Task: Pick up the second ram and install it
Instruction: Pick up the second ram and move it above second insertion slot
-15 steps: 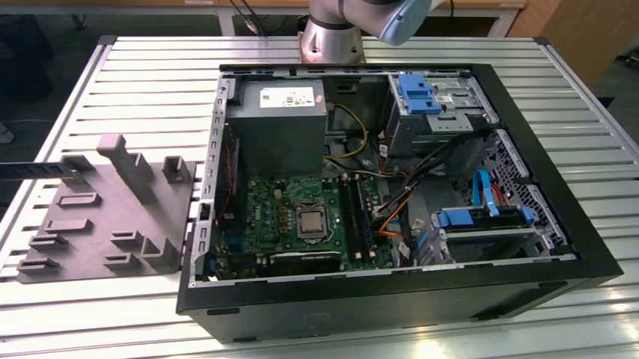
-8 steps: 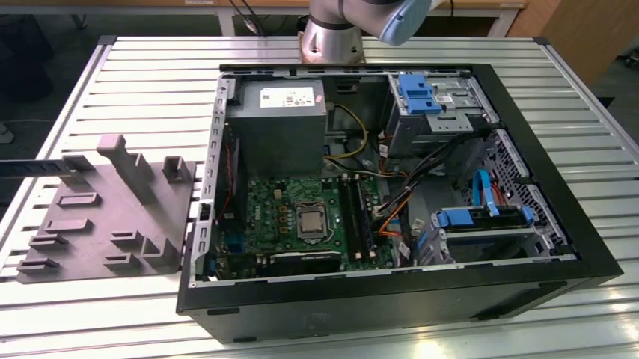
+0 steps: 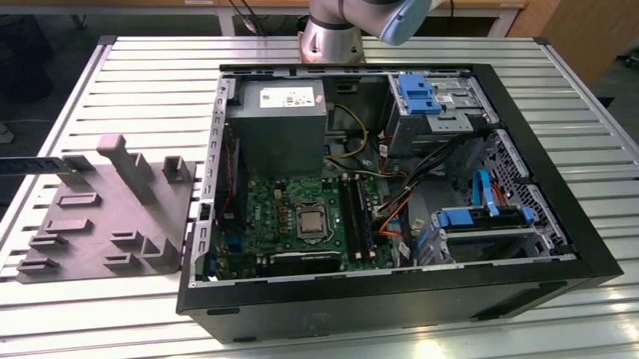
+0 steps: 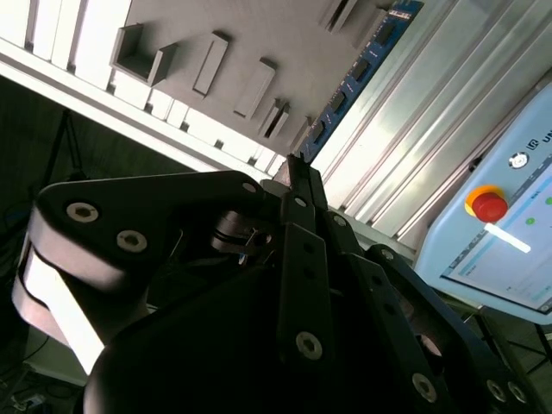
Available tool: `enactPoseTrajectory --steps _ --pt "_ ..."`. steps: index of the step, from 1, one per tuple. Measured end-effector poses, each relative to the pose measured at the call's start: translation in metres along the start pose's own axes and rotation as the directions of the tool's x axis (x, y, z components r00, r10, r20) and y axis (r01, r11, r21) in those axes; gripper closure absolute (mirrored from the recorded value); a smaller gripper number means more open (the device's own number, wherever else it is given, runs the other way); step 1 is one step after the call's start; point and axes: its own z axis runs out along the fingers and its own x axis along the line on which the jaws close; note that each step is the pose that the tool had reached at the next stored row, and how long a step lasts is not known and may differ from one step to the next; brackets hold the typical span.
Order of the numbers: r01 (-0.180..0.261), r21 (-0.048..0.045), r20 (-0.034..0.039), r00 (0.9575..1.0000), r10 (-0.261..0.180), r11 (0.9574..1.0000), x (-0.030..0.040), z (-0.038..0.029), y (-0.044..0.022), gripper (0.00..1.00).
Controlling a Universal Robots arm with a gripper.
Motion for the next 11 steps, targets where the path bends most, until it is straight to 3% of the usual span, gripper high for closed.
enactPoseTrajectory --steps 11 --pt "0.0 -0.0003 0.0046 1.0 0.0 1.0 -0.0002 -0.0046 0.0004 0.88"
